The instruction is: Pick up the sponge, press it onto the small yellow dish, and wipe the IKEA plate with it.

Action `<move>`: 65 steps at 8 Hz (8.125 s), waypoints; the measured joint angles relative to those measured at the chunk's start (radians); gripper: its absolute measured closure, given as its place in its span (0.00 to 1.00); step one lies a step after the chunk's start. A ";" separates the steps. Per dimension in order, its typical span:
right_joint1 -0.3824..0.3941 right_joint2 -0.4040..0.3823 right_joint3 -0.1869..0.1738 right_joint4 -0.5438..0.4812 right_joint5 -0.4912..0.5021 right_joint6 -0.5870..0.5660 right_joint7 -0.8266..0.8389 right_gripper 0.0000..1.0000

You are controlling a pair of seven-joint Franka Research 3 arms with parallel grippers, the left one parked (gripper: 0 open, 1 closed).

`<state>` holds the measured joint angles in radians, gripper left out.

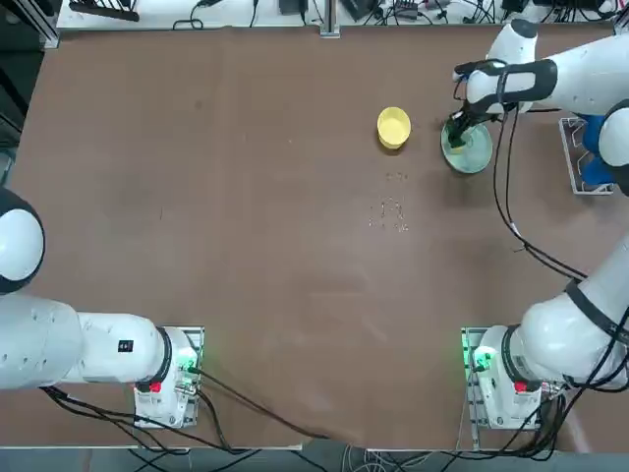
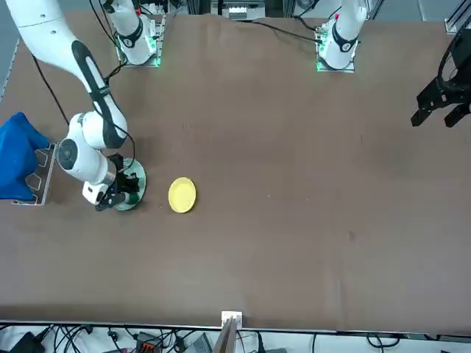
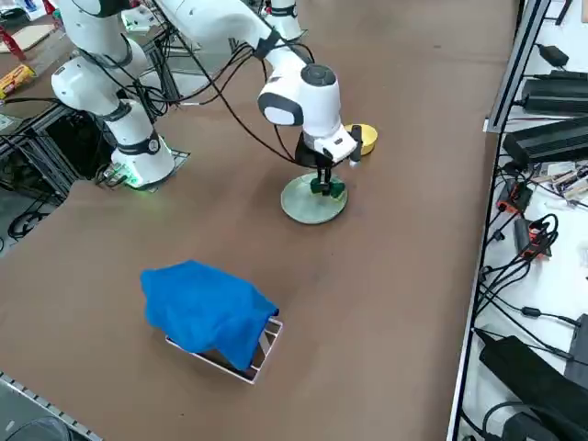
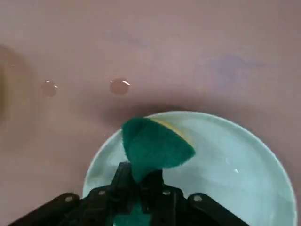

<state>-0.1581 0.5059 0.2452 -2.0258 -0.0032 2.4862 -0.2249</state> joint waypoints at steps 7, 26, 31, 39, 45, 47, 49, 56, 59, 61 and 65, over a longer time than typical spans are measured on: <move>0.003 -0.040 0.021 0.144 0.004 -0.215 0.009 0.91; 0.482 -0.349 0.090 -0.427 0.010 0.202 0.819 0.91; 0.548 -0.262 0.089 -0.441 0.011 0.343 0.903 0.91; 0.567 -0.187 0.074 -0.437 0.011 0.429 0.922 0.44; 0.556 -0.242 0.054 -0.384 0.011 0.435 0.912 0.00; 0.514 -0.283 0.045 -0.327 0.010 0.352 0.874 0.00; 0.466 -0.315 0.042 -0.160 0.010 0.072 0.820 0.00; 0.249 -0.299 0.037 0.368 0.011 -0.561 0.676 0.00; 0.145 -0.293 0.036 0.515 0.010 -0.721 0.657 0.00; 0.089 -0.292 0.032 0.591 0.009 -0.809 0.644 0.00; 0.071 -0.293 -0.084 0.694 0.009 -0.886 0.496 0.00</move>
<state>-0.0872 0.2128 0.1617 -1.3322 0.0060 1.6004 0.2711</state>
